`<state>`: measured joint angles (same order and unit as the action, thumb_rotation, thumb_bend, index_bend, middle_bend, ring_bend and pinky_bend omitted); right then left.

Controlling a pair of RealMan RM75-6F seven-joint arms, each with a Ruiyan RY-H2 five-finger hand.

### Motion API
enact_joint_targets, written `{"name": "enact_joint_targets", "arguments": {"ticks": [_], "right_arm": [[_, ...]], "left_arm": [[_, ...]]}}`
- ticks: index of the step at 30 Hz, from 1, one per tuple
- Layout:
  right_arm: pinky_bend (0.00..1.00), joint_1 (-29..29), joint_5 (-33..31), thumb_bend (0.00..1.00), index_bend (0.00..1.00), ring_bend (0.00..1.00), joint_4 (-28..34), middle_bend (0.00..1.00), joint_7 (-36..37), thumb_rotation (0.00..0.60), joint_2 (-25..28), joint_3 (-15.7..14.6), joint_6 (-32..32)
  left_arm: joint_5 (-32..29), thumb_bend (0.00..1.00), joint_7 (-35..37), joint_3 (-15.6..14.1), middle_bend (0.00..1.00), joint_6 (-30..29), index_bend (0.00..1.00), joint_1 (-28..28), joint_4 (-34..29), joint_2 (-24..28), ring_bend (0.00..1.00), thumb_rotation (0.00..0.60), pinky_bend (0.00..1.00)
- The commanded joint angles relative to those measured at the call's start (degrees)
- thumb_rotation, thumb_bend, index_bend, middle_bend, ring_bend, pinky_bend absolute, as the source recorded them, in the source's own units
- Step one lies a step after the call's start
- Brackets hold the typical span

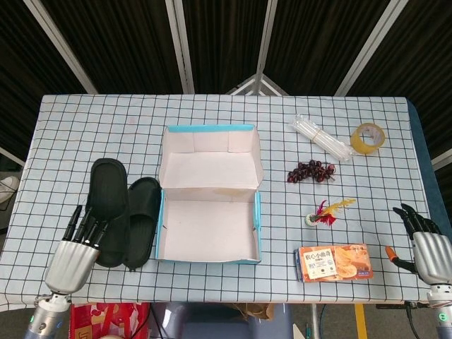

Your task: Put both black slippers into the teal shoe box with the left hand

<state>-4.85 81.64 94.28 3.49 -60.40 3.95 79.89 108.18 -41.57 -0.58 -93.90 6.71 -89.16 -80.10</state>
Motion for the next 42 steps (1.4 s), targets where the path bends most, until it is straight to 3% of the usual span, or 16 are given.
{"name": "enact_joint_targets", "arguments": {"ticks": [1,8,19,33,42], "right_arm": [[0.19,0.1,0.3,0.31,0.15,0.18,0.3,0.11,0.2,0.600,0.1,-0.1,0.3],[0.19,0.1,0.7,0.31,0.15,0.18,0.4,0.11,0.4,0.600,0.3,-0.1,0.4],[0.19,-0.2,0.4,0.31,0.15,0.18,0.5,0.11,0.0,0.600,0.0,-0.3,-0.3],[0.19,0.0,0.2,0.31,0.15,0.18,0.6,0.11,0.4,0.600,0.1,-0.2,-0.1],[0.19,0.3,0.5,0.31,0.15,0.18,0.8,0.11,1.9,0.600,0.6,-0.1,0.5]], "left_arm": [[3.8,0.48,-2.3,2.8,0.45,-1.5,0.29,1.8,-5.9,9.4,0.01,0.600,0.00],[2.9,0.48,-6.5,8.1,0.45,5.2,0.35,6.2,-15.7,23.1,0.03,0.600,0.00],[6.7,0.48,-10.1,14.1,0.48,21.7,0.44,17.7,-22.0,36.1,0.05,0.600,0.00],[18.4,0.48,-13.8,15.6,0.53,38.1,0.47,28.6,-27.8,44.4,0.06,0.600,0.00],[24.2,0.50,-14.8,15.0,0.53,48.2,0.47,34.3,-26.6,45.9,0.06,0.600,0.01]]}}
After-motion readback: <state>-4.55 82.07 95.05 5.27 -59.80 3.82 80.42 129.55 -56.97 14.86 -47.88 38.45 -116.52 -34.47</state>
